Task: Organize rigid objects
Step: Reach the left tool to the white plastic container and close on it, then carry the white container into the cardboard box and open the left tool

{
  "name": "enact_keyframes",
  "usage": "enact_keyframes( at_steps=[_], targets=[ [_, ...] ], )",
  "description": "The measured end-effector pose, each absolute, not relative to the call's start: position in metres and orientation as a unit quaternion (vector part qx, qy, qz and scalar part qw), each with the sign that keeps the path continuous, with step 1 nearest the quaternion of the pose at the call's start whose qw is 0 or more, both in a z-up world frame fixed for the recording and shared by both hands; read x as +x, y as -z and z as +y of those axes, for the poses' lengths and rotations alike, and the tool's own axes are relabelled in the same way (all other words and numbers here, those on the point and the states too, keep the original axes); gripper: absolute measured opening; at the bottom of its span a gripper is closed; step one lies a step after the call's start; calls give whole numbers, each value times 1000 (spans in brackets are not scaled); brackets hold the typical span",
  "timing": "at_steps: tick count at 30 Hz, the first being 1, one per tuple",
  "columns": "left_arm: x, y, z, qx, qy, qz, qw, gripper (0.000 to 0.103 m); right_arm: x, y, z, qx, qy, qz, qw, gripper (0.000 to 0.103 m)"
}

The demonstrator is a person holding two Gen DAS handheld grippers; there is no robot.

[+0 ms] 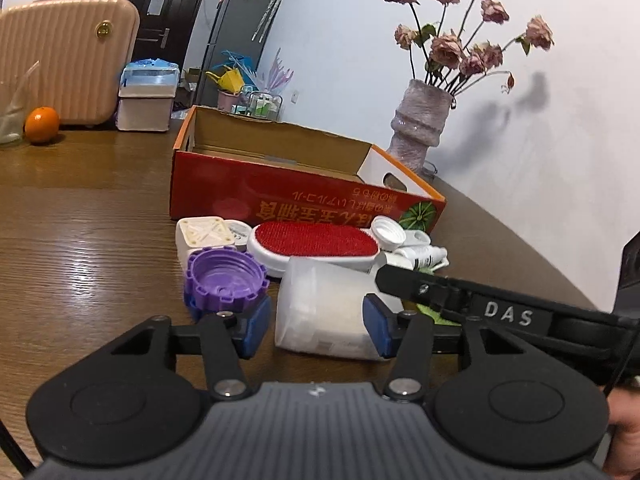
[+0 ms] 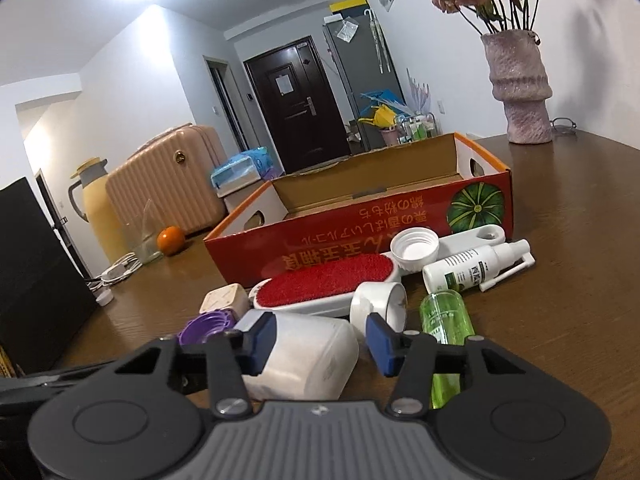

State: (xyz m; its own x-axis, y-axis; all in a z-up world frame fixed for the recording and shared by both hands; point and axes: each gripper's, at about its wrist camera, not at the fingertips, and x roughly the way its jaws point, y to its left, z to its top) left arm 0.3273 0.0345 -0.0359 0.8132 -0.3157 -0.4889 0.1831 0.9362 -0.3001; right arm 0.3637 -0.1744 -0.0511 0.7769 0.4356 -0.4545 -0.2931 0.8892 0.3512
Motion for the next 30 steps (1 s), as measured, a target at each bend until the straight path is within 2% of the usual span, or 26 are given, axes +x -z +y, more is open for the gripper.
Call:
enact_keyframes(
  at_steps=[2,5,8,14,17,23,30],
  targets=[
    [330,36,35,-128,140,278,942,52,369,52,-175,133,-192,276,932,45],
    [335,40,35,-138,150,288,936,48,375,56,-177,144,-202,293,923,30],
    [333,45,32,-139,133,284,939,37,378,62,-182,178,-226,304,908,30],
    [301,38,26,-152,134,286,937,31,360,53,-186,170,-229,315,905,21],
    [268,39,21,-169,143,298,929,27,334,47,-192,152,-232,311,909,21],
    [203,37,19,-179,144,301,926,27,271,50,-208,155,-259,324,897,21],
    [183,36,15,-165,128,301,931,27,240,48,-207,145,-267,318,898,22]
  ],
)
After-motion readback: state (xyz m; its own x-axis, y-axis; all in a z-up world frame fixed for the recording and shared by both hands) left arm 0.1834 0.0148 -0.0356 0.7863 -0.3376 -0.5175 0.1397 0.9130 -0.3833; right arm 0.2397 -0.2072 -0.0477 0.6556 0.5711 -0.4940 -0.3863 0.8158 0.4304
